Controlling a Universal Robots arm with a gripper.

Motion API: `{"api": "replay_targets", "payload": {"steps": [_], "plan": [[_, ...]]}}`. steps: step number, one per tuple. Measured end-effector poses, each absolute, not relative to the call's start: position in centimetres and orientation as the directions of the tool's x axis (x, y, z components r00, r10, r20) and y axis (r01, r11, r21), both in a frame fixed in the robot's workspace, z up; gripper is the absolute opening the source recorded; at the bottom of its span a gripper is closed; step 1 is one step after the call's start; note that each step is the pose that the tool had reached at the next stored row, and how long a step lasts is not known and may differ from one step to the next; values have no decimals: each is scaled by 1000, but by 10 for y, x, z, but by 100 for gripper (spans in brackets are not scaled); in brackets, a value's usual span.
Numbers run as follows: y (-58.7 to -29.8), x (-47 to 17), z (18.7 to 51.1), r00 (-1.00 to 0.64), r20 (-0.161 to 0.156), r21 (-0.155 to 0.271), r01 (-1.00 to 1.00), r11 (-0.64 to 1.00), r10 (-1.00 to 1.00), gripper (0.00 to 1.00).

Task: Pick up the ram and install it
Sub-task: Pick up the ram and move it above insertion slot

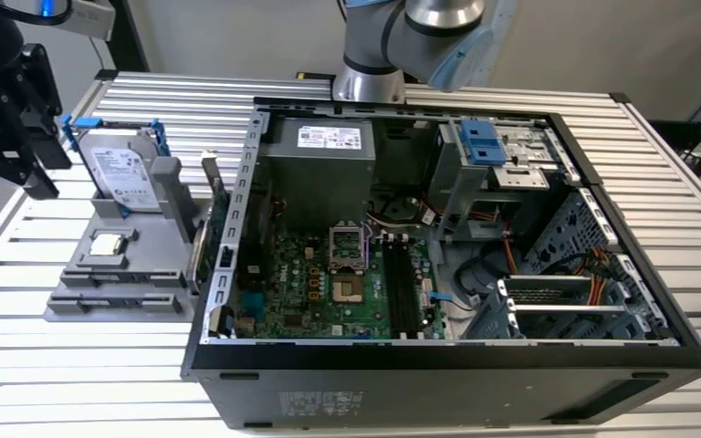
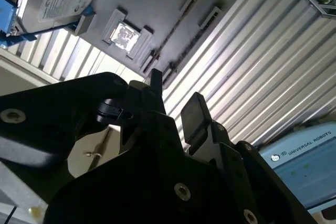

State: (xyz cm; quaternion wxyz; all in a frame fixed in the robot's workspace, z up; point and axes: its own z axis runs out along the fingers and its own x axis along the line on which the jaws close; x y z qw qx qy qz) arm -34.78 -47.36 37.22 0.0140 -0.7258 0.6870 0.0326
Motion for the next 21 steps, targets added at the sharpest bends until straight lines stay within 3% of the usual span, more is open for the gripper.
{"api": "replay_targets", "payload": {"steps": [21], "plan": [[-474, -348, 364, 54, -62, 24, -998, -56, -997, 100]]}}
